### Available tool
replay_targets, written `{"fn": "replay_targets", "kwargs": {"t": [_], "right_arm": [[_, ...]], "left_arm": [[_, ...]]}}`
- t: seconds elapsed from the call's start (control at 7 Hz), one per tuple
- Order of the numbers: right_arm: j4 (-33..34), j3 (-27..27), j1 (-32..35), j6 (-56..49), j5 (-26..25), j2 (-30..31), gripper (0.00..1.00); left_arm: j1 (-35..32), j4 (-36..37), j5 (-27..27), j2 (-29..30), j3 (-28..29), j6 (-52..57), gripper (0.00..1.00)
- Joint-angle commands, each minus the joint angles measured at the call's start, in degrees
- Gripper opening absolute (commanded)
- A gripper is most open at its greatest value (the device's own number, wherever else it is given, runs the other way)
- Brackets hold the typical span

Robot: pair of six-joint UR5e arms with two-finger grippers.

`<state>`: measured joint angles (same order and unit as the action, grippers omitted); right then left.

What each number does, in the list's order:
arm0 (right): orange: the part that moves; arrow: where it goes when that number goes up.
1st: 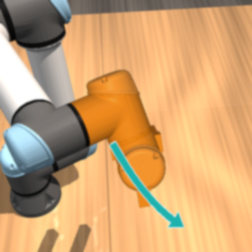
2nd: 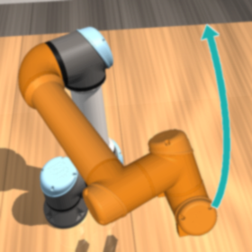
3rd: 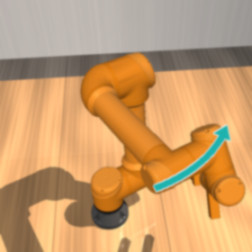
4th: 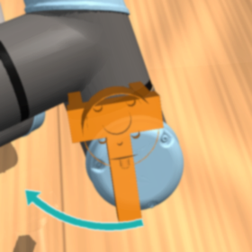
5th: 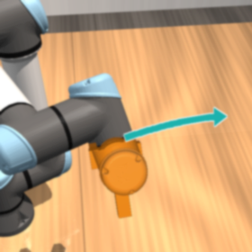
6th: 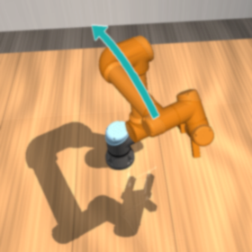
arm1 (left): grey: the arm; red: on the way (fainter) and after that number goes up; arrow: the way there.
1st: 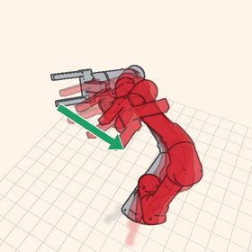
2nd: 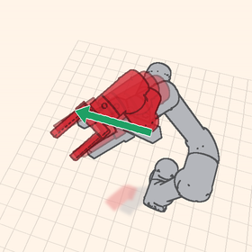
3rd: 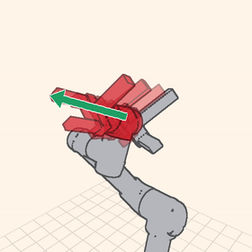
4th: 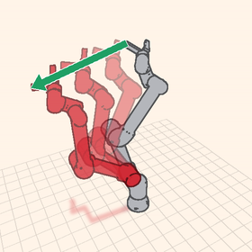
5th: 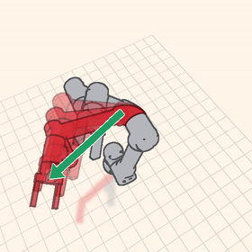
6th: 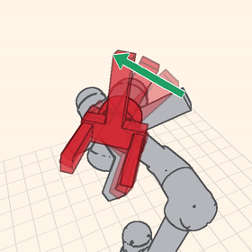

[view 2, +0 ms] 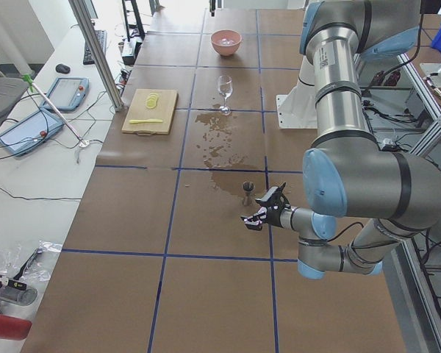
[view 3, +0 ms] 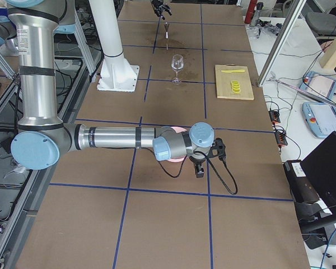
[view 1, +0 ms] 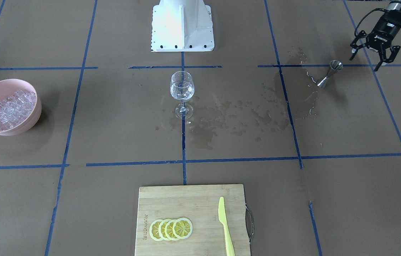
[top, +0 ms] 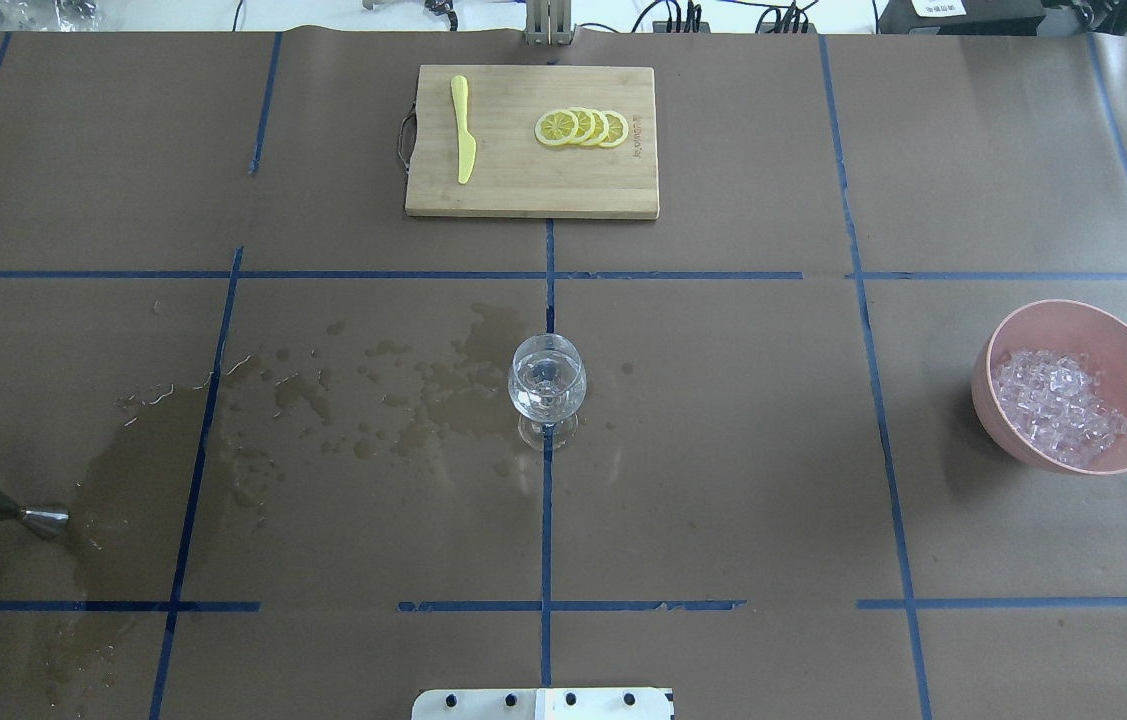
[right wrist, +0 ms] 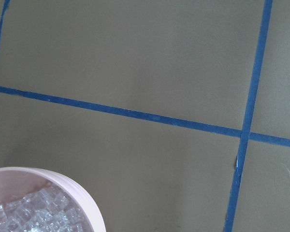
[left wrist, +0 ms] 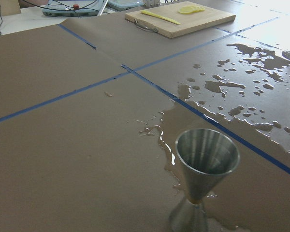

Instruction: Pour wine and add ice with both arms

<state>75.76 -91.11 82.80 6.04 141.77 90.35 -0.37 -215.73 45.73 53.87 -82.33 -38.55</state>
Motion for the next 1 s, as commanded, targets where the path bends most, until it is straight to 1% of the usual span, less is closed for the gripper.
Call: {"fn": "replay_targets", "kwargs": {"t": [0.0,0.14,0.29,0.43,0.57,0.71,0.86], "right_arm": [[0.0,0.1,0.0,-0.1,0.0,0.0,1.0],[0.0,0.1,-0.1,-0.1,0.0,0.0,1.0],[0.0,0.1,0.0,-0.1,0.0,-0.1,1.0],[0.0,-0.1,0.0,-0.1,0.0,-0.2,1.0],[0.0,-0.2,0.0,0.0,0.0,-0.2,1.0],[0.0,-0.2,0.0,-0.1,0.0,-0.4,1.0],[0.0,-0.4,0.0,0.0,0.0,-0.4,1.0]], "left_arm": [[-19.3,6.0,14.1,2.2,0.2,1.8,1.0],[-33.1,9.8,22.8,8.9,0.2,10.3,1.0],[-44.0,16.4,33.8,13.1,0.1,13.7,1.0],[-52.4,21.7,42.6,16.8,0.1,17.7,1.0],[-58.5,26.0,48.1,18.8,0.1,22.9,1.0],[-65.6,34.6,57.3,22.5,0.0,23.4,1.0],[-71.2,43.7,64.5,26.4,0.0,24.7,1.0]]}}
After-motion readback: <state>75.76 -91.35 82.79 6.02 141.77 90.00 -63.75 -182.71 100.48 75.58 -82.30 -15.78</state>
